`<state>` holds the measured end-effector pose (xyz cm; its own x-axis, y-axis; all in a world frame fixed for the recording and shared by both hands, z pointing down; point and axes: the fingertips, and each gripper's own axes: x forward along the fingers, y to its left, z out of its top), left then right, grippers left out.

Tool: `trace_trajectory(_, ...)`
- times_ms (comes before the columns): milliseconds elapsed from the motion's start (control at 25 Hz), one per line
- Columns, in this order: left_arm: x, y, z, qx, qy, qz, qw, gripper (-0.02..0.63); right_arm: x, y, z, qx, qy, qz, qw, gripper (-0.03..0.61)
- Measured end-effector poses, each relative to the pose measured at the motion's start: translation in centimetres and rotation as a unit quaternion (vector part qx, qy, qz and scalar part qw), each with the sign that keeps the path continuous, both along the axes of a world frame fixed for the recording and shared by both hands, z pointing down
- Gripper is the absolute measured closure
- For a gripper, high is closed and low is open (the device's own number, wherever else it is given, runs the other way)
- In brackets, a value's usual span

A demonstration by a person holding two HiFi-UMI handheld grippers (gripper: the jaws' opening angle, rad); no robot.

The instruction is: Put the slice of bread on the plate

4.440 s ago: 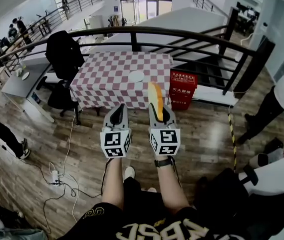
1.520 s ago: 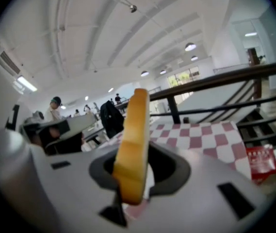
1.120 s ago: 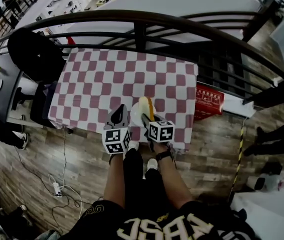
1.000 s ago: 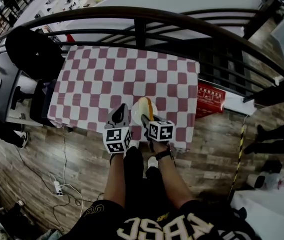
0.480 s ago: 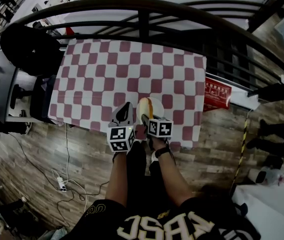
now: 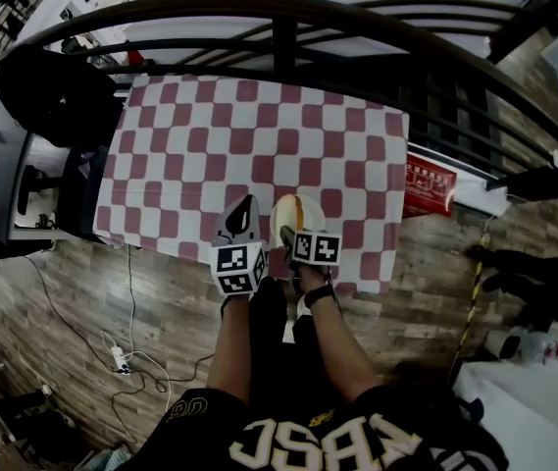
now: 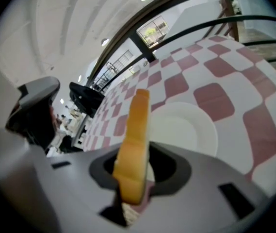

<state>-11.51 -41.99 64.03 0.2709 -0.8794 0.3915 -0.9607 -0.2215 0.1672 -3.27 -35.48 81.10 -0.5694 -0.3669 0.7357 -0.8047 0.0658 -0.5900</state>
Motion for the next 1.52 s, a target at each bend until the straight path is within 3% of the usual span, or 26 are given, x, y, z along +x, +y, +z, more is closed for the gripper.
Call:
trace_trajectory(200,-0.4,-0.5,0.2,-0.001,0.008,-0.012,0.9999,0.596,0.3,-0.2,0.2,0.004,0.017,-0.024,1.000,0.477)
trace_trajectory(360,0.3,-0.8,0.3,-0.003,0.007,-0.004,1.0000,0.595,2.1,-0.4,1.0,0.009,0.100,-0.035,0.994,0.399)
trace_trajectory(600,1.5,-0.9,0.6,-0.007,0.006,0.009,0.9999,0.596,2.9,-0.8,0.7,0.042,0.173,-0.069,0.982,0.297)
trace_trajectory(760,1.8,-1.0,0.6,-0.009,0.005,0.013,0.9999,0.597,3.3,-1.0,0.8,0.052,0.200,-0.091,0.974,0.196)
trace_trajectory(960,2.0,-1.0,0.9,-0.017,0.006,0.019,0.9997,0.597,4.7,-1.3,0.7,0.065,0.229,-0.087,0.967,0.163)
trace_trajectory(1120,1.9,-1.3,0.5,-0.016,0.009,0.021,0.9996,0.596,5.5,-2.2,-0.7,0.079,0.221,-0.072,0.969,0.158)
trace_trajectory(1320,2.0,-2.0,-1.8,0.009,0.012,0.020,0.9997,0.596,6.8,-5.4,-5.9,0.151,0.222,-0.046,0.962,0.160)
trace_trajectory(1520,2.3,-3.3,-6.0,0.048,0.023,0.017,0.9985,0.596,6.4,-9.3,-14.4,0.263,0.211,-0.042,0.940,0.163)
